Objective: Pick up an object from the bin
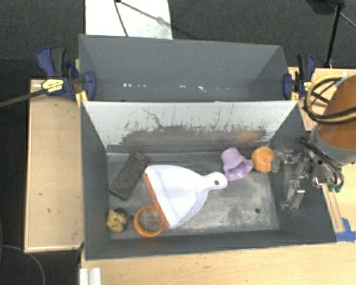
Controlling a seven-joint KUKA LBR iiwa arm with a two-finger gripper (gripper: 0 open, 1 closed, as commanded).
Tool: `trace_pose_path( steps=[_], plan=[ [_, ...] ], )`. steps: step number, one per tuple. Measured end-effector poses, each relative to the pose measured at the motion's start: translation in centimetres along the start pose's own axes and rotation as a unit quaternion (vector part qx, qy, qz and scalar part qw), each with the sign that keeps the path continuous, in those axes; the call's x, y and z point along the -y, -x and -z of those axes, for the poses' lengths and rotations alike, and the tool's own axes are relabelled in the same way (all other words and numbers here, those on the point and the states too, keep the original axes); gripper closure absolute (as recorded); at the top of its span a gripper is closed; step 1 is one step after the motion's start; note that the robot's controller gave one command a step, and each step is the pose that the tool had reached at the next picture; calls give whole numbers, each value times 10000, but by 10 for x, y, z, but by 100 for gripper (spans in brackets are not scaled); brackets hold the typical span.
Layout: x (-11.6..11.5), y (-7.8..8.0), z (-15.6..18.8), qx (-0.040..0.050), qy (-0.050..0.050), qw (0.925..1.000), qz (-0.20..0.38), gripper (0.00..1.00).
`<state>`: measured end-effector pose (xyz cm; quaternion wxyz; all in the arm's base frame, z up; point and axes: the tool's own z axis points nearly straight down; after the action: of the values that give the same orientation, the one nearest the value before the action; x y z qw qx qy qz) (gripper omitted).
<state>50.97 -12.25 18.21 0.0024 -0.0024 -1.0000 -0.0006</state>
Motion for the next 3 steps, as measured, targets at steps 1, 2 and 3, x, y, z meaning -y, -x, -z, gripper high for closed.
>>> trace_pose_path(
  steps=[1,2,3],
  plan=[
    [-1,2,4,39,-8,10000,22,0],
    [-35,28,-34,74,-25,9995,300,0],
    [-45,63,-92,192,-22,9991,386,0]
  ],
)
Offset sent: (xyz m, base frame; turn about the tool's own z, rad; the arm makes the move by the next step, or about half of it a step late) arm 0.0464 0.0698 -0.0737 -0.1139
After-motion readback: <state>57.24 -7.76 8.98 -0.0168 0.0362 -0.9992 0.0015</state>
